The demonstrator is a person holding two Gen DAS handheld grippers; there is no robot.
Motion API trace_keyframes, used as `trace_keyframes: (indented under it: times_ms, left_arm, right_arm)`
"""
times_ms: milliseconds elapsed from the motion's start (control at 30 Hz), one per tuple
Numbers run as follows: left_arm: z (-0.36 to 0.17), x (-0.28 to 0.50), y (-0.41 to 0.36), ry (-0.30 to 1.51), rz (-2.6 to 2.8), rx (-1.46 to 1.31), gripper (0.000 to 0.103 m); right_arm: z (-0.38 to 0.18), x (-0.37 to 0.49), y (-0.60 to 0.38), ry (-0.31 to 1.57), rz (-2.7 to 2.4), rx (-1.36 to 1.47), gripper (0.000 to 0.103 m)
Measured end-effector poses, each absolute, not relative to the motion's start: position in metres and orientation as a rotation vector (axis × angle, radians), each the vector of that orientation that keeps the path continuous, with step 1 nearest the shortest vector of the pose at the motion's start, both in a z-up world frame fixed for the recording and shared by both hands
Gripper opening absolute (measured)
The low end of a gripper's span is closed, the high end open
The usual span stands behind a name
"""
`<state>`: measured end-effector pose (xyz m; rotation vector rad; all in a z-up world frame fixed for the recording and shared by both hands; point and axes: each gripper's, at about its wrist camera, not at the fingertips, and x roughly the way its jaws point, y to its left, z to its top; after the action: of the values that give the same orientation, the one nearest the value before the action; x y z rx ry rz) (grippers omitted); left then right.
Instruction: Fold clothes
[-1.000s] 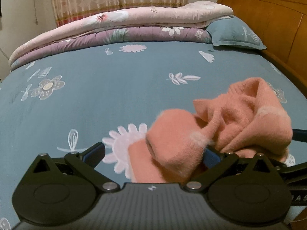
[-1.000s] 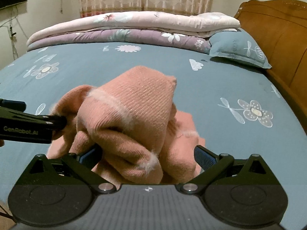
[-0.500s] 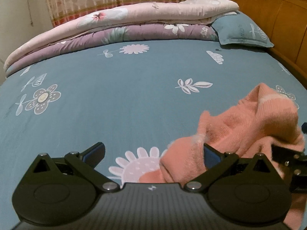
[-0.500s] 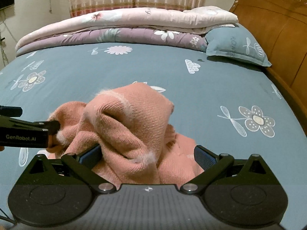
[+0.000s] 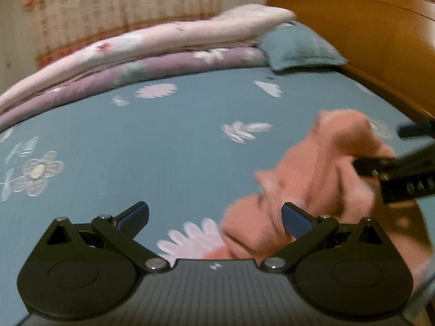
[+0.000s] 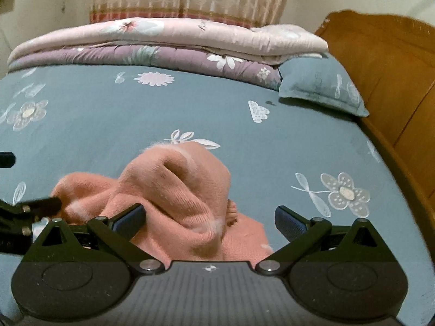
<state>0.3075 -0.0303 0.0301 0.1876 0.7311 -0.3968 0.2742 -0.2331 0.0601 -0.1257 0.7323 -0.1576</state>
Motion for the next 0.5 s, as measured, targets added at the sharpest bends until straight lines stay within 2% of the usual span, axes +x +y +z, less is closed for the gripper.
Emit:
trace_keyframes:
  times_ms: [233,500]
  left_arm:
    - [0.010,0.307,-0.038,0.804,-0.498,0.213,0.103]
    - [-0.017,0.333,-0.058,0.850,-0.458,0.257,0.103]
  right_arm:
    - [0.078,0.230,-0.231,0.726,-0.184,-0.190,0.103]
    - [0.074,0.226,-0.227,0.765,-0.271,-0.219,0.103]
